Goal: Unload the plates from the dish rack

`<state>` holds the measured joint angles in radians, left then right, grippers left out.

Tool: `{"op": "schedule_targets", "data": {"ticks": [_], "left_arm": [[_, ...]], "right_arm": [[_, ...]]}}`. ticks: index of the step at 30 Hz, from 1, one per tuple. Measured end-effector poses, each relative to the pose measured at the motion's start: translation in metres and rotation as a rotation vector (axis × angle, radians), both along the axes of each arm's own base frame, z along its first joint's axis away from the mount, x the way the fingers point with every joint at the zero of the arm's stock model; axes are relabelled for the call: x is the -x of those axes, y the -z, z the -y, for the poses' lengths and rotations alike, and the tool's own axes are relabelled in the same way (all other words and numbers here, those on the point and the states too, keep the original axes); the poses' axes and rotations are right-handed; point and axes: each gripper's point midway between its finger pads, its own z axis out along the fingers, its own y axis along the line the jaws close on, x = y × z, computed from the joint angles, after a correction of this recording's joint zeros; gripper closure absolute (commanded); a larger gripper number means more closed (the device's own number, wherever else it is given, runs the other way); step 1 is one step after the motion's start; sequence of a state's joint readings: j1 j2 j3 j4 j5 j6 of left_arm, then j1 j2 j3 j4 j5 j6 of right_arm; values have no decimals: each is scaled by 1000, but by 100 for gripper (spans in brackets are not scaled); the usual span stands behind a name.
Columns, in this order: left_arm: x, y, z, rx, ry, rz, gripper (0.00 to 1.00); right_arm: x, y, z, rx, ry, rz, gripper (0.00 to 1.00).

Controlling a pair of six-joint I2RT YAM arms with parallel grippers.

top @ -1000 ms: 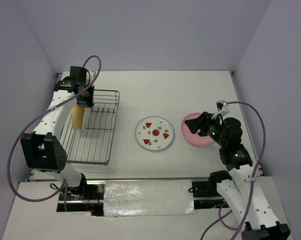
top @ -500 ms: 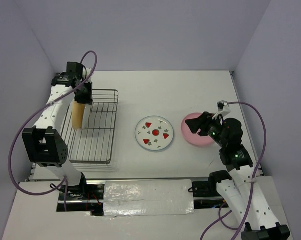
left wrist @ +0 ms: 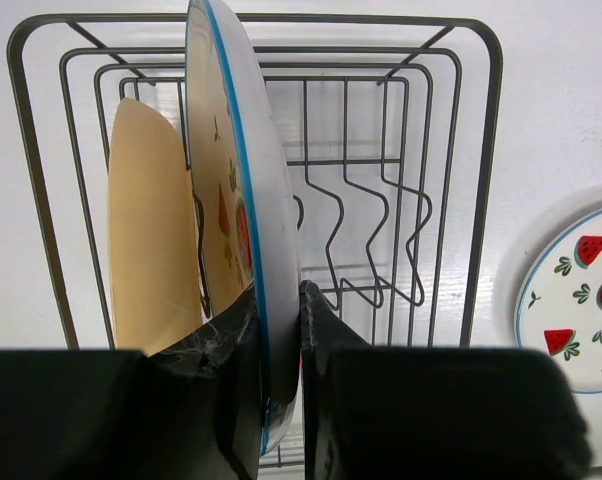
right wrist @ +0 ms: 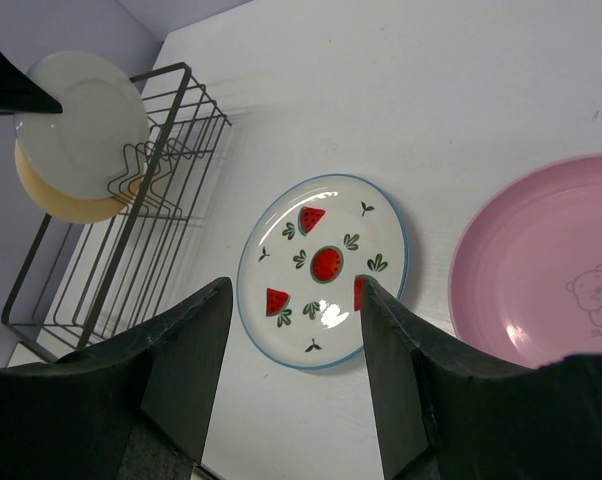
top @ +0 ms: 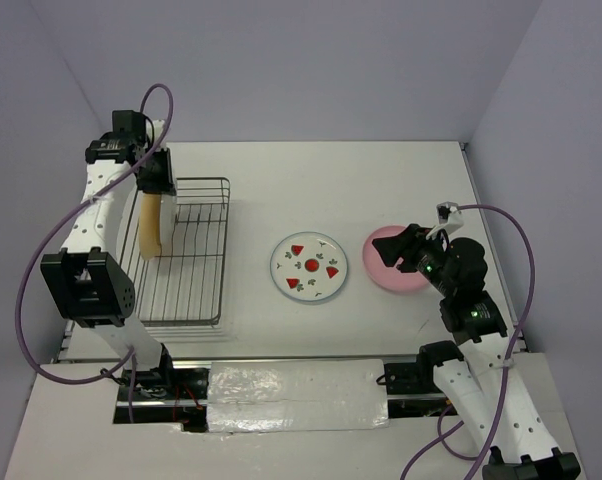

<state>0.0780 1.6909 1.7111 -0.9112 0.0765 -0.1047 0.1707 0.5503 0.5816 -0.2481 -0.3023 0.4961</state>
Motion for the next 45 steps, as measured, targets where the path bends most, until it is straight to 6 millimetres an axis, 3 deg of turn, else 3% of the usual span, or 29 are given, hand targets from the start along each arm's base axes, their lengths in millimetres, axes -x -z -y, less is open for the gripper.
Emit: {"op": "schedule_targets", "data": {"ticks": [7,16,23,27,32,35,41,45], "left_arm": [[0,0,-1,33,-3,-12,100],[-17,-42,6,102,-1,77,100],[-17,-47,8,129,-38,81,100],[-16,-63,18,127,-40,100,100],[-22,-103,53,133,24,189,100],[-23,-115,74,125,65,223,100],[-15,-95,122,34,155,200,100],[5,-72,179,-60,286,198,100]], "right_arm": [[0,0,1,1,3,0,39],[0,0,1,2,7,-1,39],[-1,1,0,2,2,-5,39],[-3,6,-1,5,-2,-26,39],[-3,6,-1,5,-1,-24,38],[-3,5,0,4,0,-20,38],[-4,5,3,8,22,-20,38],[-6,8,7,15,50,-31,38]]}}
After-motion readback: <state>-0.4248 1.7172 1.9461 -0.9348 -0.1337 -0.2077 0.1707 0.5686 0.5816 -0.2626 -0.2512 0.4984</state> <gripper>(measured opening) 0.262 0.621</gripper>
